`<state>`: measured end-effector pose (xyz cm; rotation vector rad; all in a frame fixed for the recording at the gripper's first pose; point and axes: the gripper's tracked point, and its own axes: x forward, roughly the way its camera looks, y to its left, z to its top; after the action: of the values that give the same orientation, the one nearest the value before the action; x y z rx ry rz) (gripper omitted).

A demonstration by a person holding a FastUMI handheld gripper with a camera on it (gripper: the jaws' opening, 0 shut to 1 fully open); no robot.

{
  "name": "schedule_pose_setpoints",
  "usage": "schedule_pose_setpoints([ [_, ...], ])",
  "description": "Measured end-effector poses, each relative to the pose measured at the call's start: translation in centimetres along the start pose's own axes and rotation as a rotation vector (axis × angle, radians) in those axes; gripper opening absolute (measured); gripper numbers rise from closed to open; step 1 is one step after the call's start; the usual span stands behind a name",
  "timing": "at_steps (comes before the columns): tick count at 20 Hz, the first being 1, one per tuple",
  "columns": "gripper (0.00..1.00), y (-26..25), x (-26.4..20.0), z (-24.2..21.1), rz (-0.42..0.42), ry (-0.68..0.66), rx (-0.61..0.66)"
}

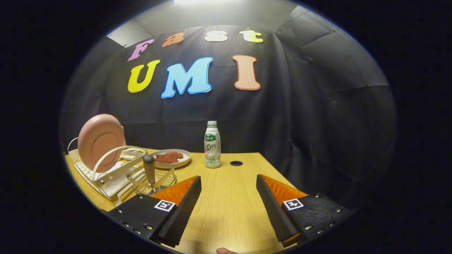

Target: Take the plate from the dish rack, then take the spoon from the basket and place it into the plate.

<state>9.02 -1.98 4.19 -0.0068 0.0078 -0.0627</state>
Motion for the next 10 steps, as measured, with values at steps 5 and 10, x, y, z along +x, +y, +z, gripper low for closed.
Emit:
schedule_pose_setpoints([
  [5,0.95,-0.7,-2.5,8.5,-0.037,-0.033,-0.01],
  [10,0.95,3.3,-4.9,15.8,0.009,-0.041,-0.033],
])
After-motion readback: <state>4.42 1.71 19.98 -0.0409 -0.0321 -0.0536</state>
